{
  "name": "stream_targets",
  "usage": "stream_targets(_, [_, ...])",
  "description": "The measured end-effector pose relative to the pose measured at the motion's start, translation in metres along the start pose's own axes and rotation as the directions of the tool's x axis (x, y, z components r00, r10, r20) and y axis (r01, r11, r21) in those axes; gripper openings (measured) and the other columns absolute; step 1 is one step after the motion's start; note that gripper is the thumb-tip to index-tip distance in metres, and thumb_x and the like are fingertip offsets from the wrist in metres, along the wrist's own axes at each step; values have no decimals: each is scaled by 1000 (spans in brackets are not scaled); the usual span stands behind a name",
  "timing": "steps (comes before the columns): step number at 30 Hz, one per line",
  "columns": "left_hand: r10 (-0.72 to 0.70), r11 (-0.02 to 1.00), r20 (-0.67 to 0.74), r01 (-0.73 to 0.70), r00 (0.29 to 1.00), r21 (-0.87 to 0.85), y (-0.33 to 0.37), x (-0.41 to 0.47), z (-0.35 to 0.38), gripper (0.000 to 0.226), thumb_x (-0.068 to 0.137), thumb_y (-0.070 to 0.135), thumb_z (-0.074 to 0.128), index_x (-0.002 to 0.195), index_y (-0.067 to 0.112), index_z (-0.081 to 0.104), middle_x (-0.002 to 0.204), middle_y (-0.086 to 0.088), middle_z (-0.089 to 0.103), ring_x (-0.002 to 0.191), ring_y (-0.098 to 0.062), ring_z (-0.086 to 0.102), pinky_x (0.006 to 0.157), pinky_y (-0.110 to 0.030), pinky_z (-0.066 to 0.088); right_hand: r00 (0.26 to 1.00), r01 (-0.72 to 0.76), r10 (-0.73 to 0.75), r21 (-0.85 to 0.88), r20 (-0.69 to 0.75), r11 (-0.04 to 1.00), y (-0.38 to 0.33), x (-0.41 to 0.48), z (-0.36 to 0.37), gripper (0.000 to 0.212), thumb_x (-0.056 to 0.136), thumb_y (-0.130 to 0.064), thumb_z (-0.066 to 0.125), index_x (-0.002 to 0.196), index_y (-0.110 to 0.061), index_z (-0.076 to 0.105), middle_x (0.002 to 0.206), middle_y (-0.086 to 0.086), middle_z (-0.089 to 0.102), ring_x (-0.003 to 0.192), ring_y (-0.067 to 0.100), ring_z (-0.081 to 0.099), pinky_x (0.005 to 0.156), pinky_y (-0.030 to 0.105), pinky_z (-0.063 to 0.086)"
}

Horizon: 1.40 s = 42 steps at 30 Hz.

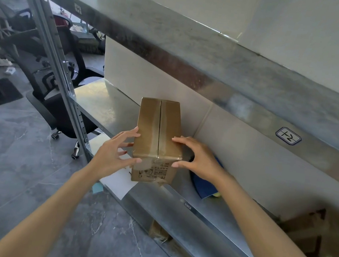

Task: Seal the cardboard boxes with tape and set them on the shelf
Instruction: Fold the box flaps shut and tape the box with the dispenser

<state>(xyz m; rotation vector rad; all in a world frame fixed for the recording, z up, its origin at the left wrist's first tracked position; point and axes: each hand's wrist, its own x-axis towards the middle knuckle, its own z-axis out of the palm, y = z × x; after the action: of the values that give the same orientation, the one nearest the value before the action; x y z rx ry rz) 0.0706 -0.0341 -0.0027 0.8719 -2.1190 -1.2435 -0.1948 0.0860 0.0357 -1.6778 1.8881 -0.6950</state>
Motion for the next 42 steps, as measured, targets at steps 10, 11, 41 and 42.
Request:
stream_targets(10, [1,1000,-19,-1,1000,-9,0,2,2,73,66,39,82,132,42,51,141,28,46,119,-8,56,102,-46,51,1000,-12,13,43,-28,999,-7,0,-3,69,77,-20,83,139,-32,54,146,-9,47,128,-5,32,114,27,28])
stream_targets(11, [15,1000,-39,-15,999,7,1,0,5,73,66,40,82,133,38,52,143,26,45,121,-7,56,102,-44,51,1000,-2,3,36,-29,999,-6,-1,-4,68,79,-18,81,140,-32,53,148,-9,46,130,-6,31,114,25,26])
stream_targets(41, [415,820,-123,-312,901,479,0,68,-12,44,88,56,59,114,22,67,130,4,62,132,-18,46,112,-35,32,794,-277,378,271,-476,922,-31,3,50,60,96,-39,60,149,-26,36,165,1,12,149,14,16,109,20,19])
stream_targets(42, [374,822,-87,-286,923,493,-4,78,-20,50,88,59,57,120,22,65,136,3,58,136,-19,42,114,-39,32,786,-285,392,282,-478,916,-32,5,52,63,95,-41,61,150,-27,34,165,0,8,149,13,15,109,19,19])
